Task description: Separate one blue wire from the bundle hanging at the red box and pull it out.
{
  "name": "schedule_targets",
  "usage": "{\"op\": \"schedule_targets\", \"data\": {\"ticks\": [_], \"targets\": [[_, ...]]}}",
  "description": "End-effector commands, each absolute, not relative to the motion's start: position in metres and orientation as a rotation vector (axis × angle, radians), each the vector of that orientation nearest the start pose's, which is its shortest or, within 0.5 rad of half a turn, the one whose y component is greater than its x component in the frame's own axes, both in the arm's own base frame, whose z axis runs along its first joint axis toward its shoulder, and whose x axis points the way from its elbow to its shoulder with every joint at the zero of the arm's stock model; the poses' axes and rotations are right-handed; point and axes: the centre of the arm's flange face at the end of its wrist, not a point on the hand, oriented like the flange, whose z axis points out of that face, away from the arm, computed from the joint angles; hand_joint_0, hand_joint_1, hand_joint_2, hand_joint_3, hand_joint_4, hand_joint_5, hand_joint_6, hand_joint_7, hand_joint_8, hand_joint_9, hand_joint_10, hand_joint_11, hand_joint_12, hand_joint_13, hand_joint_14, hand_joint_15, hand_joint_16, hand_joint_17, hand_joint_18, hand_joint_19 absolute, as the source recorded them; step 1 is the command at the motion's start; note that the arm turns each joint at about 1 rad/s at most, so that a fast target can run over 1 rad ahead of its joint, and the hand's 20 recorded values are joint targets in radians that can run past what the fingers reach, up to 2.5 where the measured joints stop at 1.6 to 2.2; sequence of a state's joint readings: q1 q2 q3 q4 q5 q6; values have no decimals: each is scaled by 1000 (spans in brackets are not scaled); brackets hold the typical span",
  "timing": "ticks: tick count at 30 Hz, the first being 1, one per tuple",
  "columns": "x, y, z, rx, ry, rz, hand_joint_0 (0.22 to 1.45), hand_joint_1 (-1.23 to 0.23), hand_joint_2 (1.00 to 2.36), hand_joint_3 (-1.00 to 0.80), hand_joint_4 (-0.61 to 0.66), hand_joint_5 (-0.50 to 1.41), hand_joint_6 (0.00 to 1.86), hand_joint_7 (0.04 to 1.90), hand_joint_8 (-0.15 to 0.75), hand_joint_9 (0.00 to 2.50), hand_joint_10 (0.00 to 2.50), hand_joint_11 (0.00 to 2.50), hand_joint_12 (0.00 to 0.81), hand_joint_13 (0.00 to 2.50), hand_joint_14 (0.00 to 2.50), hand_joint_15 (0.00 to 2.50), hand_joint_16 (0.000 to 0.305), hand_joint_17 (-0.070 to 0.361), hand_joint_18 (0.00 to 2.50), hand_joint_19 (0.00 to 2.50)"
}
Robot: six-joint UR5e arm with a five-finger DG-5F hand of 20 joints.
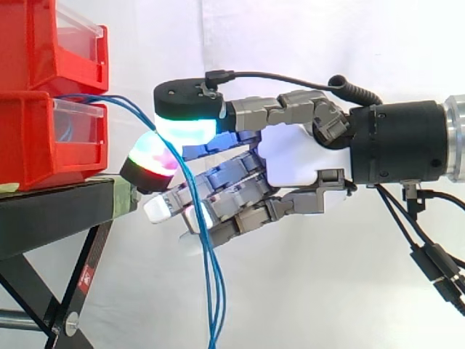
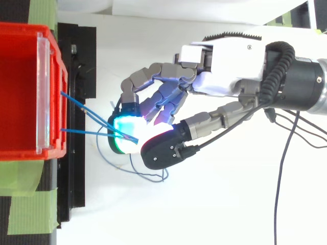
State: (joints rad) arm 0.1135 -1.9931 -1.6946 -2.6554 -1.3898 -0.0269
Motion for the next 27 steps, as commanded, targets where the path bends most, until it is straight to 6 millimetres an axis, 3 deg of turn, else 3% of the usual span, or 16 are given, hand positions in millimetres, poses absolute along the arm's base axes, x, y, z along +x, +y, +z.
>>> {"op": "schedule_targets", "data": {"ticks": [1, 11, 18, 23, 27], "targets": [[614, -82, 241, 1287, 1201, 1132, 573, -734, 1016, 13, 140, -151, 889, 1270, 382, 672, 10, 456, 542, 1237, 16, 441, 66, 148, 631, 411], [614, -83, 240, 1320, 1174, 1165, 574, -725, 1018, 3, 153, -154, 889, 1271, 380, 688, 12, 477, 468, 1507, 22, 986, 66, 150, 632, 471], [615, -83, 242, 1319, 1173, 1166, 575, -724, 1018, -2, 155, -154, 889, 1269, 379, 706, 11, 505, 454, 1517, 22, 1079, 67, 151, 638, 499], [614, -83, 241, 1320, 1176, 1163, 576, -725, 1018, -10, 159, -156, 889, 1267, 380, 738, 13, 548, 421, 1542, 18, 1291, 67, 151, 650, 532], [615, -83, 241, 1318, 1174, 1165, 576, -725, 1018, -11, 157, -156, 889, 1264, 375, 742, 13, 553, 426, 1483, 17, 1286, 67, 151, 647, 530]]}}
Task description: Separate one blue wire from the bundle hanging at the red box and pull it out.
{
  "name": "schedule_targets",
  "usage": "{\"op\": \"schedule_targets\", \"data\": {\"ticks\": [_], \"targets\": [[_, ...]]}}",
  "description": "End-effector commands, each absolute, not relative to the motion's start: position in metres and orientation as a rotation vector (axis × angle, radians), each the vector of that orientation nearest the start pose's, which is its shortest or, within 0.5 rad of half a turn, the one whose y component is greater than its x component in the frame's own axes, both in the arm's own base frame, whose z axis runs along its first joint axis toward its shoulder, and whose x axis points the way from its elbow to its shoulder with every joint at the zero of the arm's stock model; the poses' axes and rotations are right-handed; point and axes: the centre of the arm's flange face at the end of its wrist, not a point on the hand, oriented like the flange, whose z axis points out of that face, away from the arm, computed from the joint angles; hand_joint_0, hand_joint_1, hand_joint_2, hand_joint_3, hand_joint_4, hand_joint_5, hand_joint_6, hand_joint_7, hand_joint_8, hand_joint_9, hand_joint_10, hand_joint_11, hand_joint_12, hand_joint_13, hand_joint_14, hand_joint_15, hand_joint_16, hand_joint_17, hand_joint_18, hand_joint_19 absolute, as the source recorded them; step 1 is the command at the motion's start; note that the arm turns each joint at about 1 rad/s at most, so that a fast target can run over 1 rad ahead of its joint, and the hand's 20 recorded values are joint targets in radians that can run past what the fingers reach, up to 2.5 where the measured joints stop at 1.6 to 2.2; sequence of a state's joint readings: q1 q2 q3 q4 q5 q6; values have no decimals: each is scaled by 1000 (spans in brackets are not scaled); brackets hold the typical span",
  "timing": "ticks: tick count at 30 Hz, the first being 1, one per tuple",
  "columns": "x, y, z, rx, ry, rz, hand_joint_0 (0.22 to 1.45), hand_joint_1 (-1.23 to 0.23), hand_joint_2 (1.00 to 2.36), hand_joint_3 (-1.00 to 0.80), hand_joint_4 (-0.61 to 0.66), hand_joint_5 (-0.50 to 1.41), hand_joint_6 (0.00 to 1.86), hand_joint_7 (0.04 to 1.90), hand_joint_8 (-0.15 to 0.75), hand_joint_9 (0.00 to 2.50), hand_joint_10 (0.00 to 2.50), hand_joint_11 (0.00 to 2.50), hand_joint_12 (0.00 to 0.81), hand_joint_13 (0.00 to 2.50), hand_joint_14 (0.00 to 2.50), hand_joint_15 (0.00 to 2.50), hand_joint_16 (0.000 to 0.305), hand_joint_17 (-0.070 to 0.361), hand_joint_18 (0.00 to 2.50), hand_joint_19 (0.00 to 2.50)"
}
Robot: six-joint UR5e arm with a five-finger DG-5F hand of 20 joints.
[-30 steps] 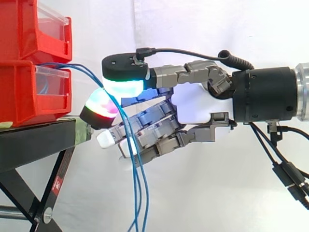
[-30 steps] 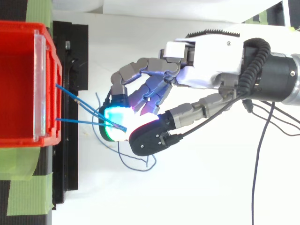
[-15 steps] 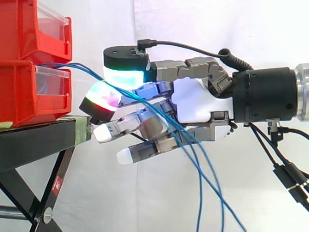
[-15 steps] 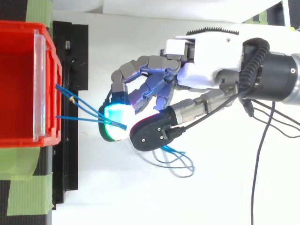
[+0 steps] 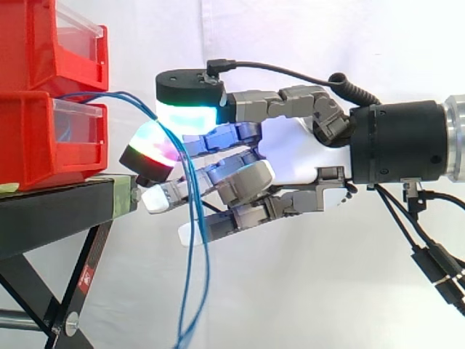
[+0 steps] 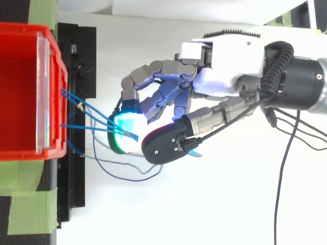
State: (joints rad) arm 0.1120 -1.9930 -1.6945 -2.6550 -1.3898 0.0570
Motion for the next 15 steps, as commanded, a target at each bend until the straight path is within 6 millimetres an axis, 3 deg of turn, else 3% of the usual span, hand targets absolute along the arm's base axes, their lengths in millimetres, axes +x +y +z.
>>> {"op": "schedule_targets", "data": {"ticks": [1, 3, 4, 6, 7, 8, 11, 15], "targets": [[614, -83, 240, 1319, 1175, 1164, 575, -725, 1018, -11, 154, -157, 889, 1263, 375, 742, 11, 558, 453, 1439, 19, 1233, 67, 151, 637, 525], [614, -83, 241, 1318, 1175, 1166, 576, -728, 1017, -18, 152, -156, 889, 1262, 372, 742, 11, 549, 503, 1295, 24, 1040, 67, 152, 627, 506], [614, -83, 241, 1318, 1174, 1165, 575, -728, 1017, -14, 157, -156, 889, 1266, 374, 741, 13, 550, 537, 1212, 24, 823, 67, 151, 621, 490], [615, -81, 240, 1316, 1178, 1163, 576, -728, 1017, -17, 154, -156, 889, 1262, 373, 740, 11, 544, 546, 1156, 19, 617, 67, 150, 617, 464], [615, -81, 240, 1316, 1178, 1163, 575, -728, 1017, -15, 153, -155, 889, 1259, 377, 741, 11, 535, 540, 1115, 15, 448, 66, 148, 619, 432], [615, -81, 240, 1316, 1178, 1163, 575, -728, 1017, -12, 165, -153, 887, 1266, 402, 790, 11, 463, 514, 1103, 4, 105, 56, 126, 603, 257], [615, -81, 241, 1315, 1177, 1164, 575, -728, 1018, -11, 174, -150, 883, 1286, 401, 831, 11, 479, 497, 1181, 0, 14, 48, 108, 602, 146], [615, -81, 241, 1315, 1177, 1164, 577, -727, 1017, -15, 178, -151, 883, 1297, 392, 836, 13, 494, 480, 1325, 3, 96, 45, 102, 591, 142]]}}
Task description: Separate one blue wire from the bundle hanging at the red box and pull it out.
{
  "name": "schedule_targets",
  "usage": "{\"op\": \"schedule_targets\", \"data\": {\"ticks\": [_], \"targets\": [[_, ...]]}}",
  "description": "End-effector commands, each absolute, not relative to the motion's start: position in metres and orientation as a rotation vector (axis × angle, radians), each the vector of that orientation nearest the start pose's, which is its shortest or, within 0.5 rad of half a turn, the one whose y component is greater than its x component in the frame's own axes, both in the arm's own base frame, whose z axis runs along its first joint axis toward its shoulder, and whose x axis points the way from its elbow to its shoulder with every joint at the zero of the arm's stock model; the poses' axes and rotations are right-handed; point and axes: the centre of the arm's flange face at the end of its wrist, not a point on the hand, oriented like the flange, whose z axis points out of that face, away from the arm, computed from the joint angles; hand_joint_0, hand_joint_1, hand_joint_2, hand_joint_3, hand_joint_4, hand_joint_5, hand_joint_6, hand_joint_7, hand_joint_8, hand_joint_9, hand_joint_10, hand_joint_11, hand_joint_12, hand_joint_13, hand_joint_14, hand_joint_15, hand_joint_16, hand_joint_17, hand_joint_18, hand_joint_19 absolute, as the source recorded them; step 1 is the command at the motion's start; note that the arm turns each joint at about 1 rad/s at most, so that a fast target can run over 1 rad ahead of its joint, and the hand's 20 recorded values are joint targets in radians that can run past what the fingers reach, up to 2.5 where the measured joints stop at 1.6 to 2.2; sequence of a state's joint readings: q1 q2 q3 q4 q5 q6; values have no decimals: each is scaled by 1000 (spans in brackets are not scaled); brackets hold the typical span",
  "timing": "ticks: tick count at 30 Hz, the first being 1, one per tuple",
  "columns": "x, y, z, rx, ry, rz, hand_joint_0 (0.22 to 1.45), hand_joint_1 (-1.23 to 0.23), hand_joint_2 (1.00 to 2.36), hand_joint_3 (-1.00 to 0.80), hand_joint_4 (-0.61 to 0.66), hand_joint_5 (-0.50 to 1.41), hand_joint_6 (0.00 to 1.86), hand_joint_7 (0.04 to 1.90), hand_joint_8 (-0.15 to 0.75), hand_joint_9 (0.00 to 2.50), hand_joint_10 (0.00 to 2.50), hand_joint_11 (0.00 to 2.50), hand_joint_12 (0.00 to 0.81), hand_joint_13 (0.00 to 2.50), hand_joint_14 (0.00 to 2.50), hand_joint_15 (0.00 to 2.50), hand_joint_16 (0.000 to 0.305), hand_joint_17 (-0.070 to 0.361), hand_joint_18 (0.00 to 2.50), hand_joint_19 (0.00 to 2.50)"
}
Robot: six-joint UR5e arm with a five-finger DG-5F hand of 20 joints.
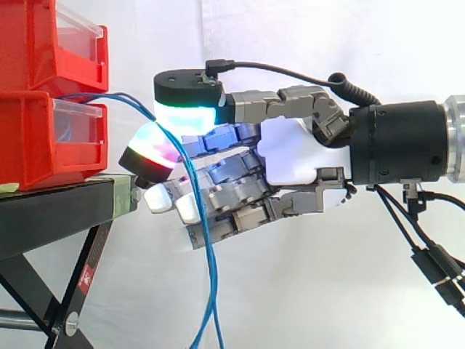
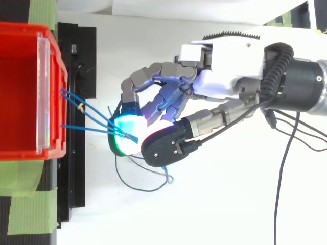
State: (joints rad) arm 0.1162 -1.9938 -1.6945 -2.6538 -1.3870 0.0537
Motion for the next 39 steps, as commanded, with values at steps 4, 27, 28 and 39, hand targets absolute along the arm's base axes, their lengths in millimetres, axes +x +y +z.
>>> {"op": "schedule_targets", "data": {"ticks": [4, 27, 28, 39], "targets": [[615, -81, 240, 1316, 1180, 1161, 579, -717, 1018, -24, 180, -155, 885, 1296, 391, 834, 14, 512, 467, 1601, 14, 406, 50, 112, 634, 238], [614, -80, 241, 1316, 1182, 1161, 580, -707, 1020, -42, 181, -162, 889, 1274, 379, 826, 15, 549, 482, 1652, 23, 918, 60, 135, 713, 455], [614, -81, 240, 1318, 1180, 1161, 580, -707, 1019, -40, 180, -162, 890, 1265, 385, 829, 14, 540, 531, 1616, 23, 769, 61, 136, 746, 435], [614, -81, 240, 1319, 1182, 1160, 584, -706, 1019, -52, 184, -163, 887, 1275, 399, 851, 13, 532, 513, 1671, 21, 720, 61, 137, 815, 463]]}}
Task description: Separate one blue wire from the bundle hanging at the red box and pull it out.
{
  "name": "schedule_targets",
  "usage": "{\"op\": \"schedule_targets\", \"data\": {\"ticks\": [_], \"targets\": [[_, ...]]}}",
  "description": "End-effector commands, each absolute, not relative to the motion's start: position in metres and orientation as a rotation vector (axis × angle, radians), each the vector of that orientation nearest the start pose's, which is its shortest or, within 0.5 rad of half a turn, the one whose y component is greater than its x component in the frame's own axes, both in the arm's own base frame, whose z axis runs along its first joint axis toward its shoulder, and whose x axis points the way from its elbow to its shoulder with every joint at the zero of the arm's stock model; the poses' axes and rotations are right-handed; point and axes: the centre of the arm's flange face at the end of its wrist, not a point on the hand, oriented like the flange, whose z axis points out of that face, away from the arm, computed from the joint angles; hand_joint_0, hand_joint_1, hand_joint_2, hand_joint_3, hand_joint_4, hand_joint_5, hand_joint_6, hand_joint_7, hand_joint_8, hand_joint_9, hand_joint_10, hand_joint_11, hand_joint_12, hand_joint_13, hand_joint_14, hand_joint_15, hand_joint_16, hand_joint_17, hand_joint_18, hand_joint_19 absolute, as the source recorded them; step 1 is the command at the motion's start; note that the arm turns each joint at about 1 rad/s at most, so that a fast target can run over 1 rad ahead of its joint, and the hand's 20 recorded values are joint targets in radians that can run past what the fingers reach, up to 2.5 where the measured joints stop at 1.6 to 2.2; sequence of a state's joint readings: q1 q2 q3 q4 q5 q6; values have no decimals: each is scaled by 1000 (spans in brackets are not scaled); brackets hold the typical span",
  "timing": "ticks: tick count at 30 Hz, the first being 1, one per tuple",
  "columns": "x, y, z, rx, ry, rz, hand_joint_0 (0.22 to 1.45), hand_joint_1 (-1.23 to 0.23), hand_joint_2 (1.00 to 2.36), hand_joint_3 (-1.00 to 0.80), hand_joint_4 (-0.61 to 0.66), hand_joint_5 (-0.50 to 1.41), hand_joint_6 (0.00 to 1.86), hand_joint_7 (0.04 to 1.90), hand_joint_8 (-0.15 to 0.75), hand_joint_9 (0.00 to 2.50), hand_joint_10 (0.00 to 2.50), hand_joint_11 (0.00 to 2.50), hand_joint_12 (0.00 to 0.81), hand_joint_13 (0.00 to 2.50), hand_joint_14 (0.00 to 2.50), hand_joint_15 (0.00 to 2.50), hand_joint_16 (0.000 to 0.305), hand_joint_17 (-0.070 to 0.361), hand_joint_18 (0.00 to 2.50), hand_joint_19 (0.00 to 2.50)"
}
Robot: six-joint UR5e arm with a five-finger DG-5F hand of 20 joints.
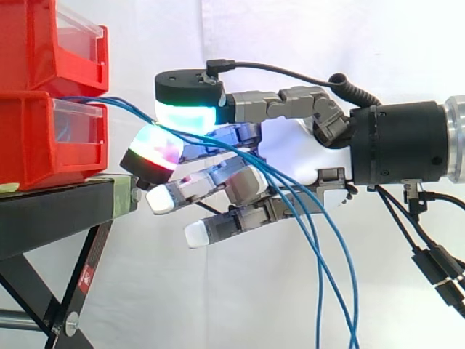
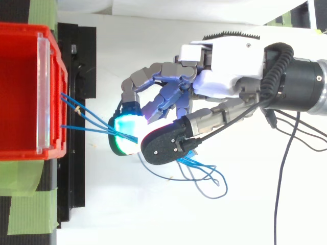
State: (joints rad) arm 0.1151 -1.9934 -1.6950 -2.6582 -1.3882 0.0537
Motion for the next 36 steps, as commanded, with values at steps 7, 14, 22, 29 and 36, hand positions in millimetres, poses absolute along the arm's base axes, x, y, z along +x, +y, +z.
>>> {"op": "schedule_targets", "data": {"ticks": [7, 14, 22, 29, 36], "targets": [[613, -83, 240, 1325, 1188, 1160, 585, -704, 1020, -61, 190, -165, 888, 1263, 417, 873, 12, 492, 523, 1786, 23, 727, 60, 135, 901, 463], [613, -82, 240, 1331, 1189, 1178, 586, -698, 1021, -65, 191, -166, 886, 1257, 441, 1000, 13, 538, 434, 2068, 21, 1196, 58, 132, 965, 480], [609, -80, 237, 1499, 1103, 1285, 586, -703, 1019, -68, 186, -165, 884, 1281, 419, 986, 14, 566, 509, 1759, 25, 915, 61, 137, 866, 507], [608, -80, 236, 1511, 1106, 1285, 582, -696, 1018, -74, 182, -167, 889, 1263, 380, 842, 16, 562, 532, 1009, 16, 466, 63, 142, 677, 509], [608, -80, 235, 1510, 1111, 1280, 580, -686, 1017, -84, 183, -169, 889, 1261, 372, 771, 12, 532, 542, 797, 8, 220, 64, 144, 572, 423]]}}
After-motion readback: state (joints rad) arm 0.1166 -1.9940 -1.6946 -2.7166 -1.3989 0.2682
